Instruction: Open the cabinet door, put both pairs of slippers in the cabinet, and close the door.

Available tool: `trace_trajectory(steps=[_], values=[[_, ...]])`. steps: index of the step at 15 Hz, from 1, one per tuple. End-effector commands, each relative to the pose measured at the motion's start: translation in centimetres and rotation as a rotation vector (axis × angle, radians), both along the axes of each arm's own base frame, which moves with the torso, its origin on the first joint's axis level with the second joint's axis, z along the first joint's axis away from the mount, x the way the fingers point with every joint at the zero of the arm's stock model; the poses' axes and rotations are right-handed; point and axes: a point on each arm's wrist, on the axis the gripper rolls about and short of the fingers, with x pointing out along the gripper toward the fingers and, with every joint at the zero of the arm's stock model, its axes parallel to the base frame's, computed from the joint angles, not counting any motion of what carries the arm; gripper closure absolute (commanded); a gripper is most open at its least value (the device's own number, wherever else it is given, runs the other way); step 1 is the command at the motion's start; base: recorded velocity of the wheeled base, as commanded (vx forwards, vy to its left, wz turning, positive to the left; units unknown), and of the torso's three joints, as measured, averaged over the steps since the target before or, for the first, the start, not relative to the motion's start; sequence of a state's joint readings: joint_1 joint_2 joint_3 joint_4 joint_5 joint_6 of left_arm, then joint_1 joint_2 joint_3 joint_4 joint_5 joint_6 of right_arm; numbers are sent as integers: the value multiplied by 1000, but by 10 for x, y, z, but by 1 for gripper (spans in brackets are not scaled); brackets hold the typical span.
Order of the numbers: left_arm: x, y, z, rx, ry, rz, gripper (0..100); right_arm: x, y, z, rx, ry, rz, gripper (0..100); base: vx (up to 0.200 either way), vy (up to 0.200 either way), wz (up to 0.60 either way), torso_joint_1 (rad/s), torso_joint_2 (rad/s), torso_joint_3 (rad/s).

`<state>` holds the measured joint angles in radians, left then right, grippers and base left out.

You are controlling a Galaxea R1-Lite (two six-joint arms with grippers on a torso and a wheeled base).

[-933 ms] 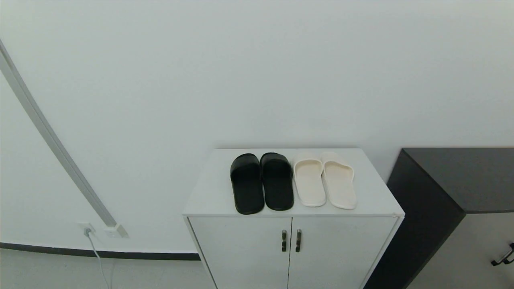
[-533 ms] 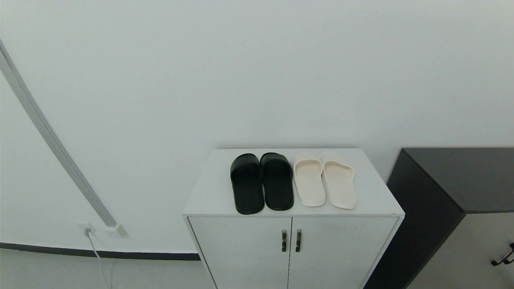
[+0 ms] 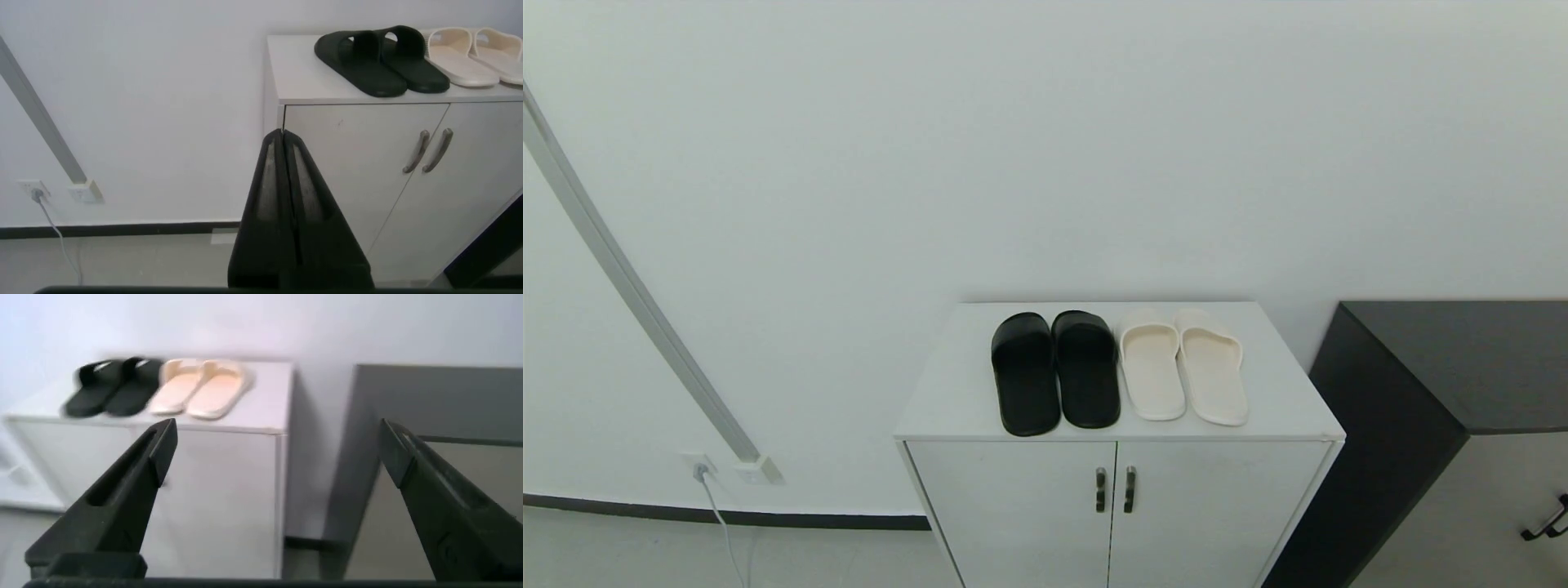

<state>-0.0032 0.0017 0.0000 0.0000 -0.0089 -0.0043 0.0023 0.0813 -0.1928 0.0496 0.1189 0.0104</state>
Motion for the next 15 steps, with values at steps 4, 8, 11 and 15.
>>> trace_trajectory(steps=[4,8,11,15], values=[[0,0,0,0,0,-2,100,69,7,38,9,359,265,0,0,0,0,0,0,0],[0,0,0,0,0,0,100,114,24,47,-55,367,396,0,0,0,0,0,0,0],[0,0,0,-2,0,-2,100,145,53,50,-39,428,421,0,0,0,0,0,0,0],[0,0,0,-2,0,-2,100,184,101,46,9,439,378,0,0,0,0,0,0,0]])
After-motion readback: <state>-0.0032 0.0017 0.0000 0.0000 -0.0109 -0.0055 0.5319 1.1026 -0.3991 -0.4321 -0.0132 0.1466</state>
